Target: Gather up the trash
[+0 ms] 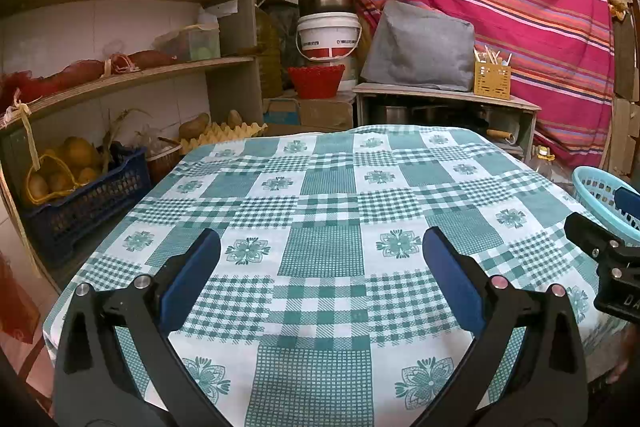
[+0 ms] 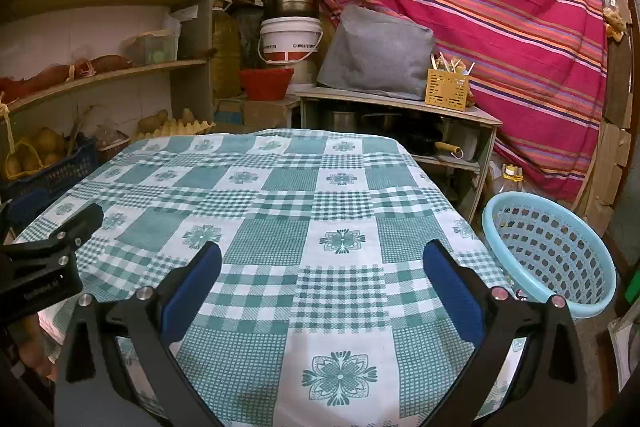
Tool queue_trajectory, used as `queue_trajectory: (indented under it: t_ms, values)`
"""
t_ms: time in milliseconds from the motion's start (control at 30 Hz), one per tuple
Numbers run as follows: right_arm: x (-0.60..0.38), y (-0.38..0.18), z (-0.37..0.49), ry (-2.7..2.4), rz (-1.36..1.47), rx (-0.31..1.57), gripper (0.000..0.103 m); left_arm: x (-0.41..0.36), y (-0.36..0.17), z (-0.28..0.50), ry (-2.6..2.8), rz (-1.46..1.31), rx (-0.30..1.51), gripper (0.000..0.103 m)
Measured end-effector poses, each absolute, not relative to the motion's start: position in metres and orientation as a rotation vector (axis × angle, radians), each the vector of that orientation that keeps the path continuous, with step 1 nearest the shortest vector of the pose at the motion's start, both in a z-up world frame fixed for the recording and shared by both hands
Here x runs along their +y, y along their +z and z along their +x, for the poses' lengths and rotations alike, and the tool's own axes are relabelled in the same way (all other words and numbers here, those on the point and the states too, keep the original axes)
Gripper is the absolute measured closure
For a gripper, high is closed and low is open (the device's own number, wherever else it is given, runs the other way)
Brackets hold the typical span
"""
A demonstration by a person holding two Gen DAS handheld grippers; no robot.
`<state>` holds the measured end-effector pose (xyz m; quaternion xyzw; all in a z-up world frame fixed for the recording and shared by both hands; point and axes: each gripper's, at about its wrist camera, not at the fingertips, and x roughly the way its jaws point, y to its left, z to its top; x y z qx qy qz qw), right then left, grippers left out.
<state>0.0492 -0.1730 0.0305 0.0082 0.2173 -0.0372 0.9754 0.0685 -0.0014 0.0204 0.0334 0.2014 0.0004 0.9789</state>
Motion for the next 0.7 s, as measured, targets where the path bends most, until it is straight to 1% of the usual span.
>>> queue_trajectory:
  t_ms: [700]
  values:
    - [-0.1743, 0.0327, 0.0492, -0.078, 0.011, 0.435, 0.005, -0.0041, 0.0195, 0.0678, -0.003, 0.072, 0.406, 0.005]
